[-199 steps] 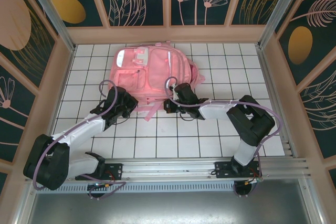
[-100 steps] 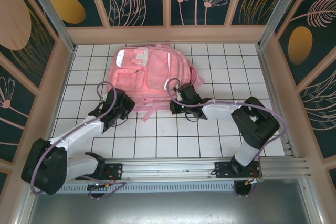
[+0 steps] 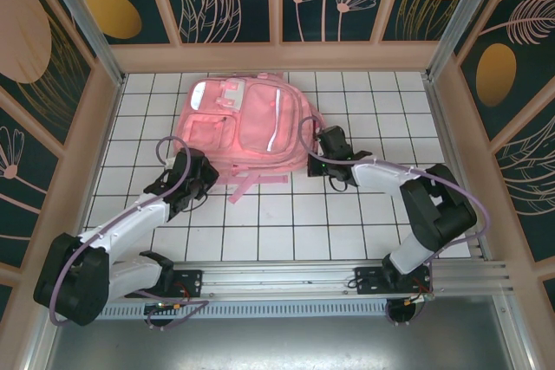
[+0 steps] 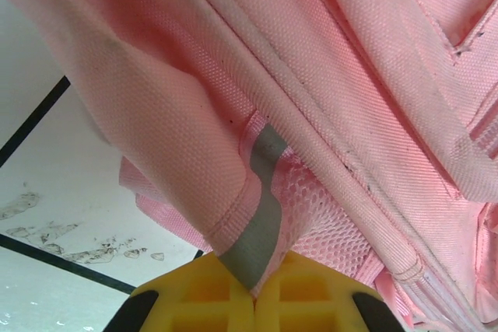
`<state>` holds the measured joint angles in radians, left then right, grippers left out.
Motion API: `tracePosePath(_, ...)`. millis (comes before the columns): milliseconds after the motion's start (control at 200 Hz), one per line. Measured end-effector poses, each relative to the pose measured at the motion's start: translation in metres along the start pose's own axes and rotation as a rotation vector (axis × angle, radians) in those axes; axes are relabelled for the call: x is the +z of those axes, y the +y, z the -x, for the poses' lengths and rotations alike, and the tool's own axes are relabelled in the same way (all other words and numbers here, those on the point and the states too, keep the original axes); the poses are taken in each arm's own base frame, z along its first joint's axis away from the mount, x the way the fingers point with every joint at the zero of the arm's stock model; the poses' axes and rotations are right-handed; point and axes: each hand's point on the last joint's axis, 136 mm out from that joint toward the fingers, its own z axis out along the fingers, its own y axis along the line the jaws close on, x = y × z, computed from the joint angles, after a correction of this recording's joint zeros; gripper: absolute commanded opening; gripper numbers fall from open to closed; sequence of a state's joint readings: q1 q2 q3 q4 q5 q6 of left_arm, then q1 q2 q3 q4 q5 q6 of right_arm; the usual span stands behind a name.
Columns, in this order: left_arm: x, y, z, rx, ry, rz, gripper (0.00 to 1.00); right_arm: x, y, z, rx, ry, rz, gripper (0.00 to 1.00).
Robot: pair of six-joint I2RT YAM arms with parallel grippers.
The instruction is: Pack the student bag
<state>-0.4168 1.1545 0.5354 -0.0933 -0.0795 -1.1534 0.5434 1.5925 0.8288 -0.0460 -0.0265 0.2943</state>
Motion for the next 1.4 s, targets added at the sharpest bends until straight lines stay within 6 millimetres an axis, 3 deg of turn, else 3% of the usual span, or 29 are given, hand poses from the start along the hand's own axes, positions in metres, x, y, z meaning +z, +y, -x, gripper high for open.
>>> tracePosePath(190, 0.006, 0.002, 0.01, 0.038, -0.013, 0.079, 0.0, -0.012, 0.007, 0.008, -0.029, -0.028, 0.017, 0.0)
tracePosePath(250, 0.012, -0.001, 0.019, 0.06, -0.025, 0.127, 0.06, -0.018, 0.017, 0.005, -0.056, -0.031, 0.033, 0.0)
tracePosePath(525, 0.035, 0.0, 0.067, 0.151, -0.11, 0.358, 0.68, -0.047, 0.087, -0.044, -0.206, 0.02, 0.172, 0.0)
tracePosePath(681, 0.038, -0.024, 0.091, 0.172, -0.139, 0.361, 0.83, -0.053, 0.133, -0.076, -0.25, 0.088, 0.281, 0.0)
tracePosePath(806, 0.029, -0.048, 0.098, 0.189, -0.15, 0.293, 0.96, -0.043, 0.177, -0.092, -0.248, 0.171, 0.379, 0.0)
tracePosePath(981, -0.017, -0.054, 0.097, 0.158, -0.181, 0.205, 0.97, -0.025, 0.238, -0.093, -0.222, 0.232, 0.513, 0.0)
tracePosePath(1101, -0.038, -0.038, 0.081, 0.112, -0.157, 0.16, 0.93, -0.021, 0.265, -0.082, -0.199, 0.226, 0.581, 0.0)
tracePosePath(1301, -0.033, 0.022, 0.022, 0.012, 0.007, 0.168, 0.84, -0.023, 0.269, -0.075, -0.147, 0.238, 0.641, 0.0)
tracePosePath(1401, -0.029, 0.035, 0.0, -0.045, 0.073, 0.134, 0.78, -0.021, 0.265, -0.081, -0.129, 0.256, 0.658, 0.0)
